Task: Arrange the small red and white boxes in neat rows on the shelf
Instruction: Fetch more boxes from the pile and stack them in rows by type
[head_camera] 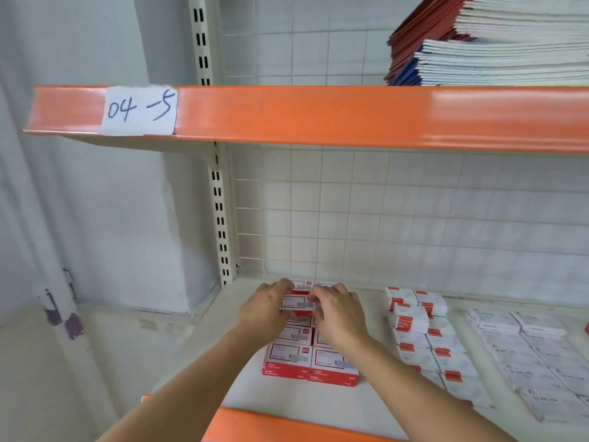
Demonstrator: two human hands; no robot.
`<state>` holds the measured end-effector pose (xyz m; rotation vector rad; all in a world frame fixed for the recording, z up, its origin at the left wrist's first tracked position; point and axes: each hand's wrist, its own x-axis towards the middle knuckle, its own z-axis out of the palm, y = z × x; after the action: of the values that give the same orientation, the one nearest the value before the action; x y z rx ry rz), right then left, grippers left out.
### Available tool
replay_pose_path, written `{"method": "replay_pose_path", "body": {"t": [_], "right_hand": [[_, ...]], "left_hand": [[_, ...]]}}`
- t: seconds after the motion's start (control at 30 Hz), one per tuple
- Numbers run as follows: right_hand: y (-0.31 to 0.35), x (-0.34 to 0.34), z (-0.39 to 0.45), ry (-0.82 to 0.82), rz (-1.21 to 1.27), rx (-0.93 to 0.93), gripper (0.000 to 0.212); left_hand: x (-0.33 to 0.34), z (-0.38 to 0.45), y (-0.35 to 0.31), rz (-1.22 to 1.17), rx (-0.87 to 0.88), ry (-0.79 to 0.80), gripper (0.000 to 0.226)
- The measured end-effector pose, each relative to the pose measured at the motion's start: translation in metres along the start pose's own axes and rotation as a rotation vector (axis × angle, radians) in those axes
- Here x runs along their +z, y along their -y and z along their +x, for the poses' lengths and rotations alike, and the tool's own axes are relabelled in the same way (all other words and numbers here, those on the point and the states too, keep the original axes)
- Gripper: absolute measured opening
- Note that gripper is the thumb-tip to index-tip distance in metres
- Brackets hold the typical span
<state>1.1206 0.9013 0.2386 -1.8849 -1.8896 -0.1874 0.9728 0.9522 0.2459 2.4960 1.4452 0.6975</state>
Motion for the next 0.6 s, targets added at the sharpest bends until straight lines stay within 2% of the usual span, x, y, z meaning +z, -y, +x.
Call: {"method": "replay_pose_path", "body": {"t": [0.4, 0.6], "right_hand": [[-0.001, 0.017, 0.011, -0.027, -0.069, 0.043, 0.028], [-0.001, 0.01, 0.011, -0.045, -0.153, 0.058, 0.038]], "left_hand": [[0.016, 0.023, 0.022, 0.017, 0.193, -0.016, 0.031], [0.021, 0.023, 0.017, -0.03, 0.246, -0.059, 0.03]]}}
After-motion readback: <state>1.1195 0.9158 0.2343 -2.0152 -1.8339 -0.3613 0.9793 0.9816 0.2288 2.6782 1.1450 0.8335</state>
